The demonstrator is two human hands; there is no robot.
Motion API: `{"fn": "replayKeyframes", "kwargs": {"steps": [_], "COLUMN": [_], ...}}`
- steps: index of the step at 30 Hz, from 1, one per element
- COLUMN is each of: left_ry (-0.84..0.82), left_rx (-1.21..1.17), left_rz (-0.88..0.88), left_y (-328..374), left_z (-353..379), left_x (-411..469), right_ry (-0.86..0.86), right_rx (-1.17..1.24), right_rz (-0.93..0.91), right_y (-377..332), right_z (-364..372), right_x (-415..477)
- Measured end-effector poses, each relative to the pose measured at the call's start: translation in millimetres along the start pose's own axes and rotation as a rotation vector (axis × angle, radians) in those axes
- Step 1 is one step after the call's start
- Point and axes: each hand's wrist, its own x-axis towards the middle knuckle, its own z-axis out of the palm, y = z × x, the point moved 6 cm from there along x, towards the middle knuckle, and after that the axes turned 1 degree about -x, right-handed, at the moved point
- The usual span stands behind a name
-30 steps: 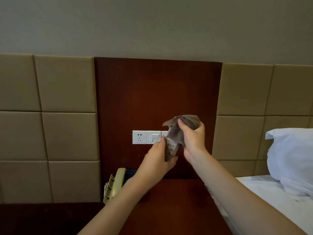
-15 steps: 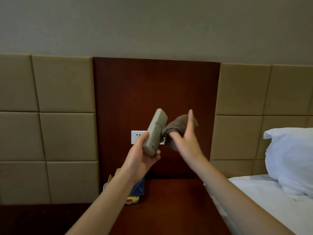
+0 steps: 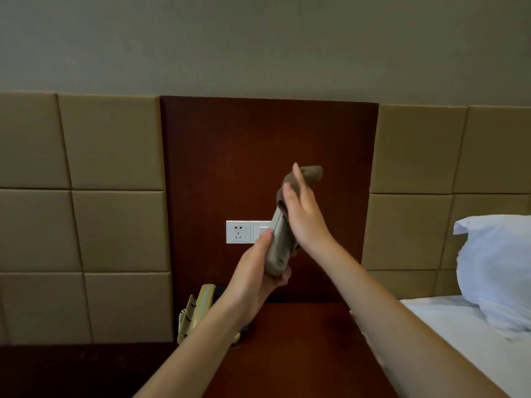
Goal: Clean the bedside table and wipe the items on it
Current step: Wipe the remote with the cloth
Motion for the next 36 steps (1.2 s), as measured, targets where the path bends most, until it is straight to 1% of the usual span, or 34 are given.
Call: {"fn": "replayKeyframes", "kwargs": {"steps": [2, 5, 8, 9, 11, 13, 17, 20, 23, 27, 29, 30, 31, 33, 35, 36], "left_ry": [0.009, 0.000, 0.014, 0.016, 0.001, -0.018, -0.044, -0.030, -0.020, -0.010, -0.024, -0.032, -0.039, -0.043, -0.026, -0.027], "left_rx": [-0.065, -0.120, -0.101, -0.090, -0.072, -0.059, -0.081, -0.088, -0.107, -0.118, -0.093, -0.092, -0.108, -0.177, -0.226, -0.238], "left_rz": [-0.006, 0.013, 0.020, 0.021, 0.019, 0.023, -0.033, -0.060, -0.071, -0.036, -0.034, -0.057, -0.094, -0.155, -0.174, -0.174], "left_y": [0, 6, 9, 8, 5, 3, -7, -11, -12, -8, -6, -8, -11, -17, -20, -20], "left_z": [-1, -5, -17, -19, -20, -16, -4, -4, -9, -20, -20, -18, -15, -11, -11, -11], "left_x": [3, 9, 10, 9, 7, 3, -2, 0, 7, 12, 11, 9, 6, 1, -1, -1], "right_ry": [-0.041, -0.096, -0.195, -0.205, -0.176, -0.113, -0.016, -0.060, -0.094, -0.171, -0.181, -0.156, -0.117, -0.060, -0.031, -0.020], "right_rx": [0.081, 0.012, -0.032, -0.067, -0.130, -0.155, -0.184, -0.223, -0.335, -0.311, -0.420, -0.458, -0.468, -0.428, -0.353, -0.295], "right_rz": [0.019, -0.070, -0.144, -0.160, -0.180, -0.192, -0.101, -0.074, -0.185, -0.257, -0.306, -0.311, -0.287, -0.159, -0.028, 0.003], "right_y": [1, 1, 6, 7, 7, 4, 3, 5, 2, 0, 1, 1, 4, 13, 20, 22], "right_z": [0, 17, 40, 43, 42, 36, 10, 9, 16, 30, 36, 33, 28, 12, -2, -6], "right_x": [1, -32, -76, -84, -82, -63, -10, -2, -26, -65, -68, -61, -49, -19, 2, 5]}}
